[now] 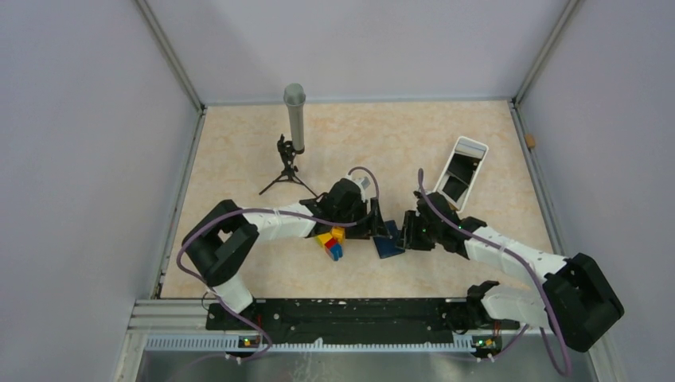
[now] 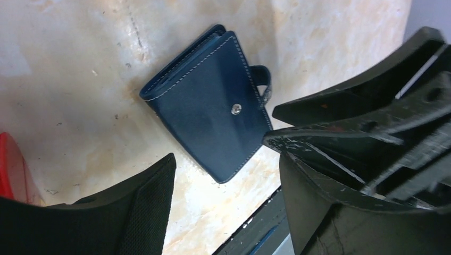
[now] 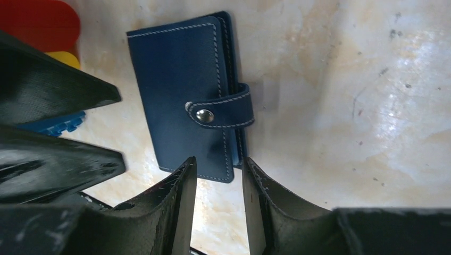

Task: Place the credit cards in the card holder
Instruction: Place the card holder at the center of the board.

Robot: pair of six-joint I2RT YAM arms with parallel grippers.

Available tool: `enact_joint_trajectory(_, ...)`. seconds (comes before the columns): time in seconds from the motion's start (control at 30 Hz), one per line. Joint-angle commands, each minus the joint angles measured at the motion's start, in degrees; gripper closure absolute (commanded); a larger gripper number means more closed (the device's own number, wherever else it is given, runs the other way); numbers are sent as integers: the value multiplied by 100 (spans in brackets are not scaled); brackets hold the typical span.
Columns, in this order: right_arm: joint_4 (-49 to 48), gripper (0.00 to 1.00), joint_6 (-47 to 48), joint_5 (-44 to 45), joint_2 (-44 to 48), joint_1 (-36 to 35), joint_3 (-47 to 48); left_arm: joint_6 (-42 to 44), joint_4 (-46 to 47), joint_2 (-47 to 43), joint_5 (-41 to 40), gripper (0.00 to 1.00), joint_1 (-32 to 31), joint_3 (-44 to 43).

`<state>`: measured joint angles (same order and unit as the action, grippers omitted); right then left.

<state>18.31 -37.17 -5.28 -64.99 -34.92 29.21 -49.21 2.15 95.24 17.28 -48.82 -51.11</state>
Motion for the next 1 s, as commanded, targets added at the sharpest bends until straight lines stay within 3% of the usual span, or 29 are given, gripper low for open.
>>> enact_joint_trajectory(0.0,-622,64,-27,-299,-60,63,-29,-130,95,216,-33,31,-49,-85)
enact_joint_trajectory(0.57,-1082,66,-95,-527,-624,78,-116,-97,74,740,4,64,-66,-101)
enact_joint_trajectory(0.97,-1481,74,-539,-1090,144,80,-59,-146,491,772,294,75,-66,-61)
